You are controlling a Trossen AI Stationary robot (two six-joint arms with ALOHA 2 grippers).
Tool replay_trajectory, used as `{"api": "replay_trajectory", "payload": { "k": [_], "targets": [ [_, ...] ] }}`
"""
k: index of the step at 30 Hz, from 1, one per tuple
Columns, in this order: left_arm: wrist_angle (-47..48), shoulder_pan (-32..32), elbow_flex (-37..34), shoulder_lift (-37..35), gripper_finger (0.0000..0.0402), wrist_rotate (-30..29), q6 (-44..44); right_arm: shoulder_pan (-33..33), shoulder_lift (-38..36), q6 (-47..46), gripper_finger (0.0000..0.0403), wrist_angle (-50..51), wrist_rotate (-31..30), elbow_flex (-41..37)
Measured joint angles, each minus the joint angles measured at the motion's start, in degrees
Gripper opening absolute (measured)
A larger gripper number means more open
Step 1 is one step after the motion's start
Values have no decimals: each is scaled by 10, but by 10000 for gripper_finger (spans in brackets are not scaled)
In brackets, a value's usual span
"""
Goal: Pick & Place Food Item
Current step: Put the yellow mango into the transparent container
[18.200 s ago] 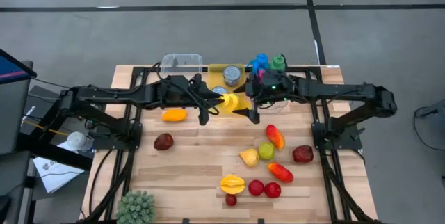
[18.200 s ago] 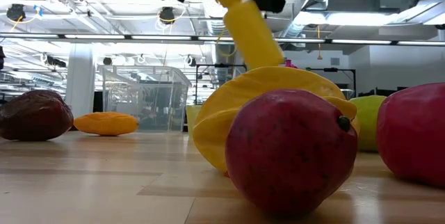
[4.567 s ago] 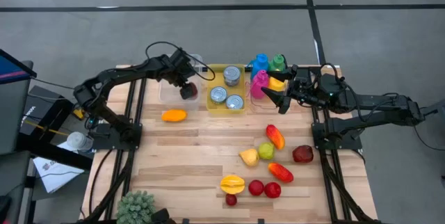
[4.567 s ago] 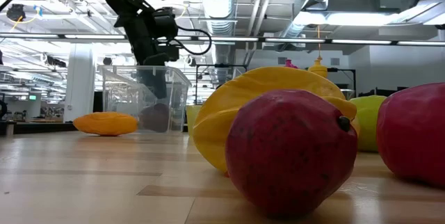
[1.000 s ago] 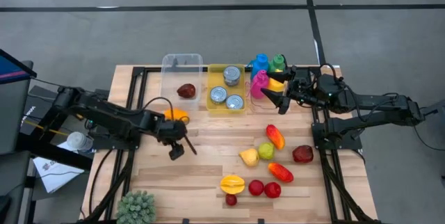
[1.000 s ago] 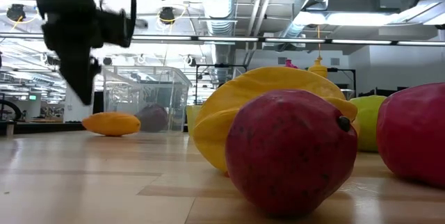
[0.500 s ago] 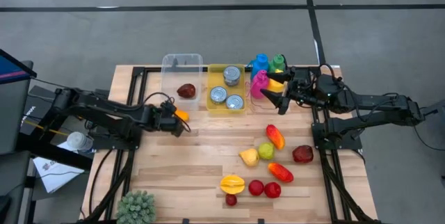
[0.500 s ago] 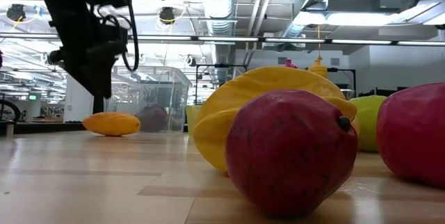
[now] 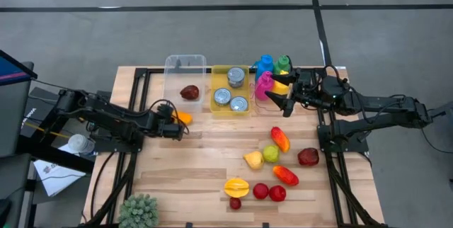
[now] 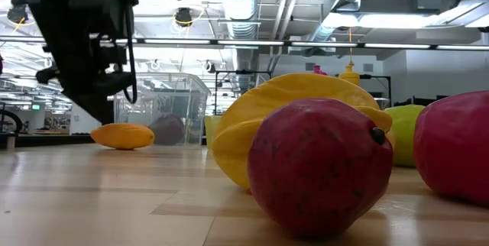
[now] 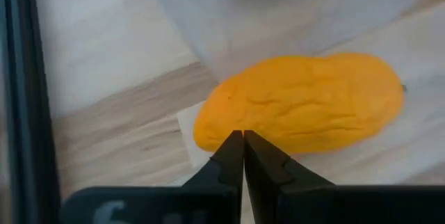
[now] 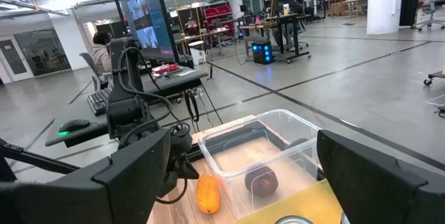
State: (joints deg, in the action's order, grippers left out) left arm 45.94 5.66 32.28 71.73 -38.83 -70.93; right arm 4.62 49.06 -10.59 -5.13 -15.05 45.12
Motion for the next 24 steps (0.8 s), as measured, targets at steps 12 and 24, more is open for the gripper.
{"api": "replay_trajectory", "payload": {
  "k": [12,24],
  "targets": [
    [-96,-8,-33,-2,0,-32,-49,0,0,0,354,0,0,0],
    [-382,56,-33,-2,0,234,143,0,0,-1,354,0,0,0]
  ]
}}
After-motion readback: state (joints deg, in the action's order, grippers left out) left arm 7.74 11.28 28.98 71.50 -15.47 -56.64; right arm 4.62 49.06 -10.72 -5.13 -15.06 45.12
